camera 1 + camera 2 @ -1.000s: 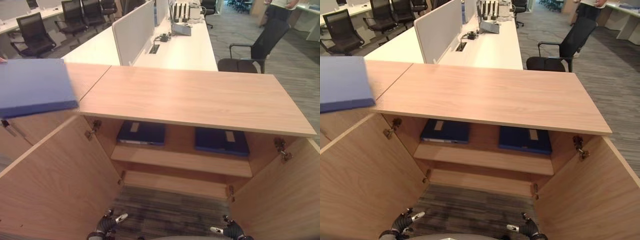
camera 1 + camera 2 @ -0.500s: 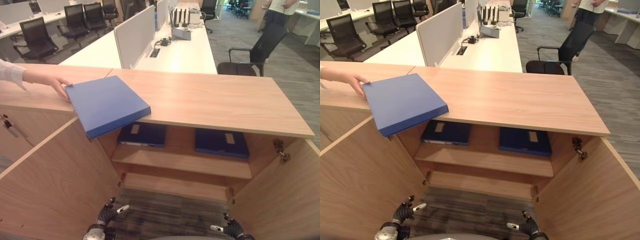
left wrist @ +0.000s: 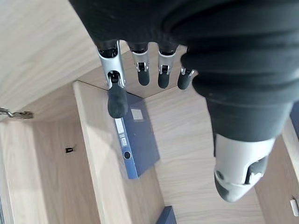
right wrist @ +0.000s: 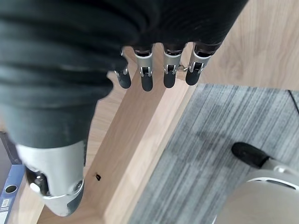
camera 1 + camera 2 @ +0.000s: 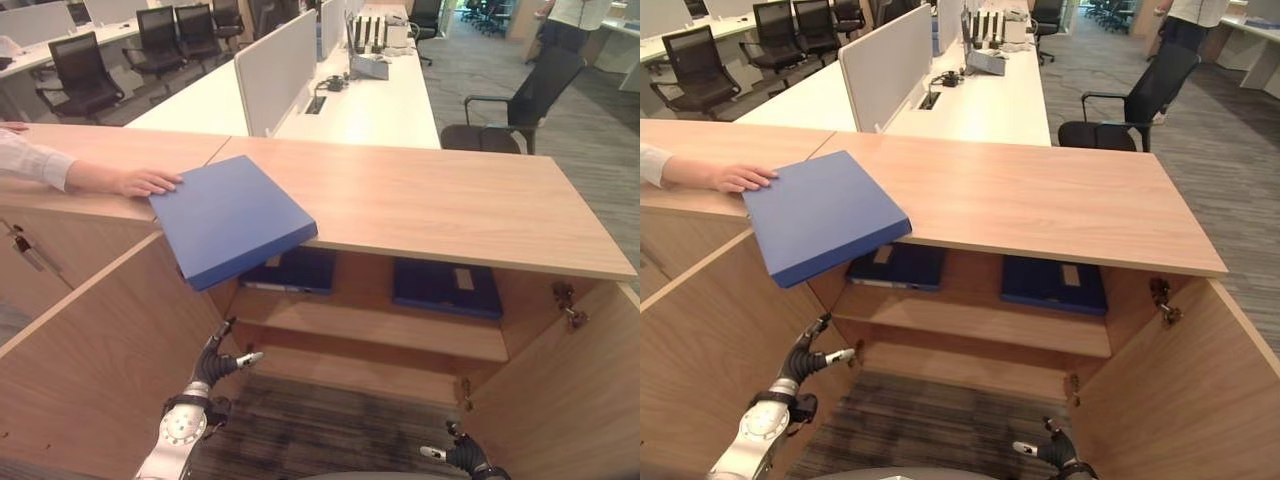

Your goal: Put the empty folder in the office cabinet

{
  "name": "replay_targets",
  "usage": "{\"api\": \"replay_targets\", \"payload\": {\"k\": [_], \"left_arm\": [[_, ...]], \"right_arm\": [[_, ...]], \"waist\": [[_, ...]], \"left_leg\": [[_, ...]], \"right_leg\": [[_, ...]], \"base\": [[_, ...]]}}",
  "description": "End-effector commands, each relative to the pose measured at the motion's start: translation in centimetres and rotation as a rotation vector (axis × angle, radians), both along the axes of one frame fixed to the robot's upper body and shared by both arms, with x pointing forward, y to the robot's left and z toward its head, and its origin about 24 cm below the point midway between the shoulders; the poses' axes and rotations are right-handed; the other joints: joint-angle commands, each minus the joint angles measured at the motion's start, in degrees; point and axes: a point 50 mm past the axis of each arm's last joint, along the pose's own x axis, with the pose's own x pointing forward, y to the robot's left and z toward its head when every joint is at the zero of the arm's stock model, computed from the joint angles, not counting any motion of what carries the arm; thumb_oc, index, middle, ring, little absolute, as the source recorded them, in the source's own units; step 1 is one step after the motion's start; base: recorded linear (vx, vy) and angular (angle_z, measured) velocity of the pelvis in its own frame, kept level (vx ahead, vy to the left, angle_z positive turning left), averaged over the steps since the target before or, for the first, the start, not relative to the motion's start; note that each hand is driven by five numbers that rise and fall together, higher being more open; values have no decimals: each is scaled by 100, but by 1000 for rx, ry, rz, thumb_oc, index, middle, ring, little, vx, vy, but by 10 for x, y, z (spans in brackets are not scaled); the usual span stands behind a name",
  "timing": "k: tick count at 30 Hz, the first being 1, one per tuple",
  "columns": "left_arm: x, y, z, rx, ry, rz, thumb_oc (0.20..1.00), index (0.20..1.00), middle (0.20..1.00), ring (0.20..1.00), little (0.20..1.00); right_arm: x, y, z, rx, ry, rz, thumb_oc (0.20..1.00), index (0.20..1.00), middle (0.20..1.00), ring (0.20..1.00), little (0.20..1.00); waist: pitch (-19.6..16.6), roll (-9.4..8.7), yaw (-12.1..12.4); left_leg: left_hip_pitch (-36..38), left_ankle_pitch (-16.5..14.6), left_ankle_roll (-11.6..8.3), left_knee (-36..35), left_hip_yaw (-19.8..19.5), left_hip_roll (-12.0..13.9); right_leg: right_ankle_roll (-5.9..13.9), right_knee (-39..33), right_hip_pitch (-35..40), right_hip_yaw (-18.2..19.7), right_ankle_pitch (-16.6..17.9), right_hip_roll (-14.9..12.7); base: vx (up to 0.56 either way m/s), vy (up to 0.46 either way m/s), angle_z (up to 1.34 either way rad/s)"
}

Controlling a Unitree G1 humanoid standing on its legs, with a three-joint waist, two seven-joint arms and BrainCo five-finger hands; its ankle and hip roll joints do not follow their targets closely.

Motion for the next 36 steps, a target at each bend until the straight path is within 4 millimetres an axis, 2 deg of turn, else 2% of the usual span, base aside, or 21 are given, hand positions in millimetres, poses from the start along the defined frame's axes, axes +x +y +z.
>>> {"api": "replay_targets", "payload": {"k": [1,2,4,7,19,26,31,32,34,36], "left_arm": [[26,11,45,112,-228,-27,1000,1000,1000,1000,1000],[27,19,58,238,-292,-19,1000,1000,1000,1000,1000],[28,24,72,364,-352,-28,1000,1000,1000,1000,1000],[26,28,80,389,-394,4,1000,1000,1000,1000,1000],[15,36,64,357,-323,95,1000,1000,1000,1000,1000],[17,47,78,507,-377,120,1000,1000,1000,1000,1000],[20,61,105,771,-499,142,1000,1000,1000,1000,1000],[19,61,105,773,-500,143,1000,1000,1000,1000,1000],[21,67,124,895,-572,146,1000,1000,1000,1000,1000],[22,68,132,927,-603,142,1000,1000,1000,1000,1000]], "right_arm": [[15,5,6,10,-79,13,1000,1000,1000,1000,1000],[13,8,6,17,-85,13,1000,1000,1000,1000,1000],[11,10,5,20,-89,13,1000,1000,1000,1000,1000],[6,10,3,18,-77,12,1000,1000,1000,1000,1000],[8,7,3,8,-72,-19,1000,1000,1000,1000,1000],[6,5,2,0,-68,-34,1000,1000,1000,1000,1000],[4,9,1,7,-66,-27,1000,1000,1000,1000,1000],[4,9,1,8,-67,-27,1000,1000,1000,1000,1000],[1,10,-1,12,-53,-21,1000,1000,1000,1000,1000],[-1,10,-2,13,-43,-23,1000,1000,1000,1000,1000]], "waist": [[64,-52,43],[58,-62,66],[52,-82,93],[35,-93,121],[49,-82,154],[51,-100,184],[18,-119,193],[34,-114,195],[23,-105,201],[25,-105,199]], "left_leg": [[-523,270,-161,120,-191,122],[-528,272,-163,117,-196,113],[-540,272,-171,120,-209,110],[-546,278,-178,118,-214,109],[-566,292,-159,123,-278,109],[-593,291,-161,127,-314,115],[-542,207,-178,114,-291,126],[-571,269,-171,125,-298,123],[-564,266,-172,127,-299,128],[-550,256,-175,130,-301,126]], "right_leg": [[430,907,261,-42,-842,-244],[431,906,274,-59,-850,-240],[431,909,287,-78,-861,-245],[426,897,289,-96,-857,-240],[393,913,297,-114,-882,-205],[380,954,265,-120,-916,-190],[384,968,294,-121,-995,-189],[384,973,266,-115,-932,-188],[386,984,256,-106,-942,-188],[386,991,264,-100,-951,-190]], "base": [[0,0,0],[0,0,0],[-6,-10,5],[-2,-7,3],[2,0,1],[8,-3,0],[24,-8,1],[0,0,0],[0,0,0],[0,0,0]]}}
